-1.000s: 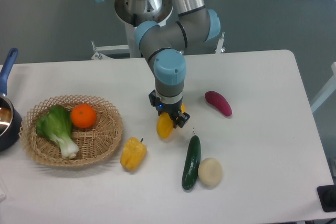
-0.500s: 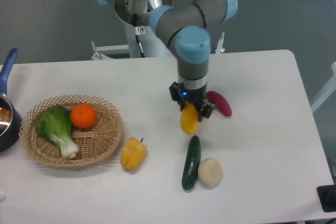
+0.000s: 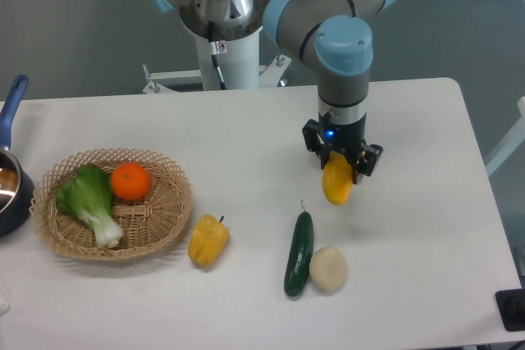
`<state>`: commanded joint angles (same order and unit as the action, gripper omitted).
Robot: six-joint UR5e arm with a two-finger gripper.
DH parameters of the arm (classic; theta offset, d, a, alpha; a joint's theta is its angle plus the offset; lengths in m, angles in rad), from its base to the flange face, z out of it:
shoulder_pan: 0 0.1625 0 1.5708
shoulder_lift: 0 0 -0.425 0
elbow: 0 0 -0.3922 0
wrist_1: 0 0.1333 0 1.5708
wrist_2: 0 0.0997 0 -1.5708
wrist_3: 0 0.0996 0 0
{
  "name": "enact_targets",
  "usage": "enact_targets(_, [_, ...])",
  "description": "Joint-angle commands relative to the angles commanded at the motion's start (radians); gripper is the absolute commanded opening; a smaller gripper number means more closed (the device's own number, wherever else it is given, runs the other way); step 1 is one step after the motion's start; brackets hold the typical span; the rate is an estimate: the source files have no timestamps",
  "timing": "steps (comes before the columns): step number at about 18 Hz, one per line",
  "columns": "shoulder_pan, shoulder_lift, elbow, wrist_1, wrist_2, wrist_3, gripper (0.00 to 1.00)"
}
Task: Pick up the mango from the table
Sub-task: 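Lift the held mango up and carry it back toward the sweet potato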
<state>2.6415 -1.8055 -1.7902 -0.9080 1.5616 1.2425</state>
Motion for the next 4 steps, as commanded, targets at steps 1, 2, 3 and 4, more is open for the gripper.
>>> enact_targets(1, [0.000, -0.002, 0.003, -0.006, 0.002, 0.000, 0.41])
enact_targets(2, [0.006, -0.003, 0.005, -0.009, 0.012, 0.000, 0.41])
enact_targets(3, [0.006, -0.005, 0.003, -0.011, 0.024, 0.000, 0.42])
enact_targets(4, [0.006, -0.006, 0.000, -0.011, 0.028, -0.002, 0.42])
